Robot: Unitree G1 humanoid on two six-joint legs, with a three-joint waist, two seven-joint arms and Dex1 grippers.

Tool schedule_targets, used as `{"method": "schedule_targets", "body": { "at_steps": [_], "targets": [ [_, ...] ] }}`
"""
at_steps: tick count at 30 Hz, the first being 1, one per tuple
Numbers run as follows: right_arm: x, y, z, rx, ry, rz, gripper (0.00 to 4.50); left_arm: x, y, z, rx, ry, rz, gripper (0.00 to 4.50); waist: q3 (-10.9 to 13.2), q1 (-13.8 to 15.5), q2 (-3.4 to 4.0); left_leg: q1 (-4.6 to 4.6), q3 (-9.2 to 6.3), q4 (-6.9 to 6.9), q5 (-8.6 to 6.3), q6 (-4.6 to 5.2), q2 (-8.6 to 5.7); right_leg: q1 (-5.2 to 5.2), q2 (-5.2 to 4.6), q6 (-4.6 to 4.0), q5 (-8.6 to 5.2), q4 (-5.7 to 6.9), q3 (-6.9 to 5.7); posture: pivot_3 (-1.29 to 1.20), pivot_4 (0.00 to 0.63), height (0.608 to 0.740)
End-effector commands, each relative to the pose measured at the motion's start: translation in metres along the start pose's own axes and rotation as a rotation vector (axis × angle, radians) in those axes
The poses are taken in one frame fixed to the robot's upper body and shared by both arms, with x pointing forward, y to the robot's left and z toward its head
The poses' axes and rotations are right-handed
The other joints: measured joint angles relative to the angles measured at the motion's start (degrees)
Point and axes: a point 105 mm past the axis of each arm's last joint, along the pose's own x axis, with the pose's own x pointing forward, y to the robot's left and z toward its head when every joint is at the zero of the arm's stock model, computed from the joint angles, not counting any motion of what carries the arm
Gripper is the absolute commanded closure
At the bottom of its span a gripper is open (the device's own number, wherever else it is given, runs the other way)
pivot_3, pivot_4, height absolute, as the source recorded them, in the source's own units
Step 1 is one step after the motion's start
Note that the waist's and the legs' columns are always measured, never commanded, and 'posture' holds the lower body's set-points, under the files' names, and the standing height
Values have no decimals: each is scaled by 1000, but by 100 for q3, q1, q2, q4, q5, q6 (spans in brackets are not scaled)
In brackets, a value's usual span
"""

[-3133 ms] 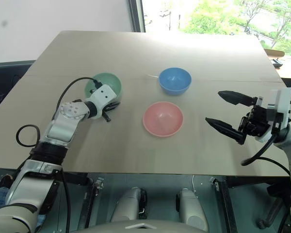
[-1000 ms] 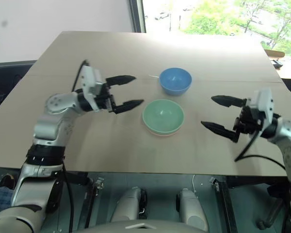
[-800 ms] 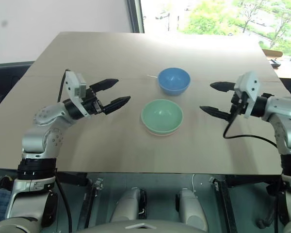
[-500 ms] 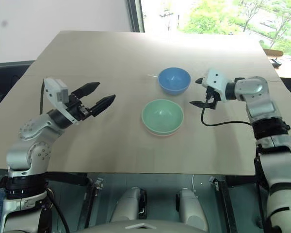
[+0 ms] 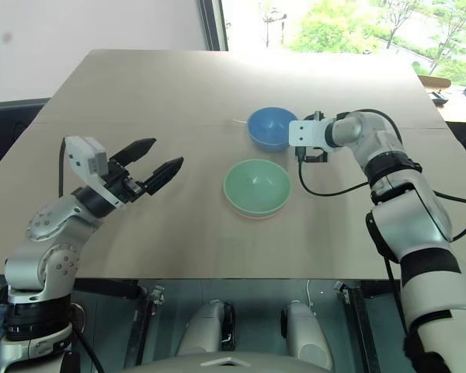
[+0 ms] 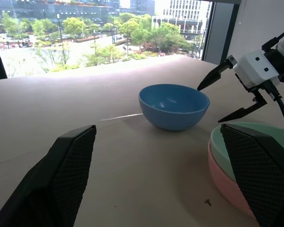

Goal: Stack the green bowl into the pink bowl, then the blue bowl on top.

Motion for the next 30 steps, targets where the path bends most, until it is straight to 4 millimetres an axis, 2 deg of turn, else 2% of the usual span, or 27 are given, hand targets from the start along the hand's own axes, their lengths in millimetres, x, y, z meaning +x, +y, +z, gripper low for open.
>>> {"method": "schedule_targets", "body": {
  "at_steps": [1,10,22,25,27,30],
  "targets": [
    [0,-12,11,-78,4,-34,0,-5,-6,10,24,-20,-30,43,0,-3,0,0,0,0,0,0,0,0,0,0,0,0,-1,0,150,740],
    [10,-19,35,-161,-13,-47,0,-10,-10,2,27,20,-49,43,1,-84,1,0,-1,-3,0,0,0,-2,0,-1,0,3,-1,0,150,740],
    [19,-12,62,-244,-73,1,0,-9,-13,-1,22,27,-56,43,1,-125,2,-1,0,-5,0,0,0,-2,-1,0,0,1,-1,0,150,740],
    [20,-12,65,-253,-79,2,706,-9,-13,-1,21,27,-59,0,1,-129,2,0,0,-6,0,0,1,-3,-1,0,0,2,-1,0,150,740],
    [21,-10,65,-253,-82,5,1603,-9,-13,-1,21,27,-60,0,1,-127,2,-1,0,-6,0,-1,0,-3,-1,0,0,1,-2,0,150,740],
    [22,-9,65,-253,-84,9,2648,-9,-13,-1,20,27,-60,0,1,-127,2,0,0,-6,0,-1,0,-3,-2,-1,0,1,-2,0,150,740]
  ]
}}
